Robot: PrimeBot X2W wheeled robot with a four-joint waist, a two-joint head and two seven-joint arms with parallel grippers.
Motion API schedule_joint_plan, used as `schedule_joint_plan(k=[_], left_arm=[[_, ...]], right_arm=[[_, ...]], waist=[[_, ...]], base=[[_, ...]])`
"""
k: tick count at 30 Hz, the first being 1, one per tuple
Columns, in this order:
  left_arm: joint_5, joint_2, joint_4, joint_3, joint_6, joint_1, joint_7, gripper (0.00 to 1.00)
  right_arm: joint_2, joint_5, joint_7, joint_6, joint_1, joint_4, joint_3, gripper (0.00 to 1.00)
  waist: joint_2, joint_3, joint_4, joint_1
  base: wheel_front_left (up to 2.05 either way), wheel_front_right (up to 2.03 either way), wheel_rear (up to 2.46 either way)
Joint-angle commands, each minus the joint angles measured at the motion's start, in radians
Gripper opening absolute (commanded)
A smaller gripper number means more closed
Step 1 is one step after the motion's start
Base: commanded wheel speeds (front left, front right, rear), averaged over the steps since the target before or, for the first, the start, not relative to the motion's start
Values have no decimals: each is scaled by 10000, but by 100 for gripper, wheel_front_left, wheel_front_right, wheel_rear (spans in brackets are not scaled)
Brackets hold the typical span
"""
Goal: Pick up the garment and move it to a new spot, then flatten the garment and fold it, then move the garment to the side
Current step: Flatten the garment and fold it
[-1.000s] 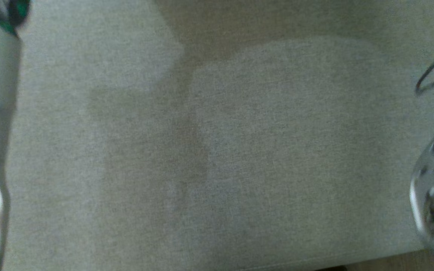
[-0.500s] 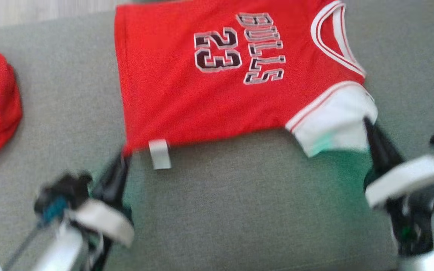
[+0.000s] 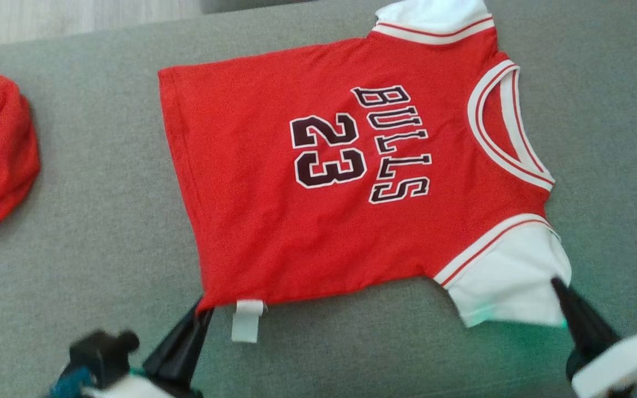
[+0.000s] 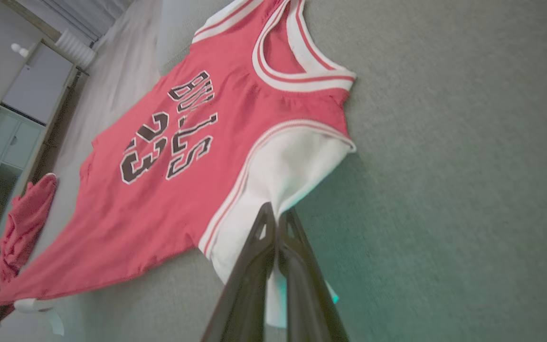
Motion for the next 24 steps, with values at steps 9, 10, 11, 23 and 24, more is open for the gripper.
schedule_joint_plan(k=[9,10,11,23,24], left_arm=[[-1421,555,-38,925,-773,-3409,2247,0],[-1419,590,130,933,-830,-3765,2431,0],[-1482,567,309,963,-843,-4076,2595,0],[-1389,-34,2394,1062,-643,-5634,2585,100],[-1421,-22,2347,1098,-629,-5478,2491,100]], right_arm=[[-114,368,2078,77,-4280,829,-734,0],[-113,190,2261,77,-4669,986,-761,0],[-113,54,2400,77,-5043,1128,-779,0],[-113,-1523,793,77,-7427,2519,-33,100],[-113,-1652,559,77,-7303,2441,27,100]], waist=[[0,882,251,1],[0,980,286,1],[0,1114,305,1],[0,1883,212,1],[0,1832,182,1]], base=[[0,0,0],[0,0,0],[0,0,0],[0,0,0],[0,0,0]])
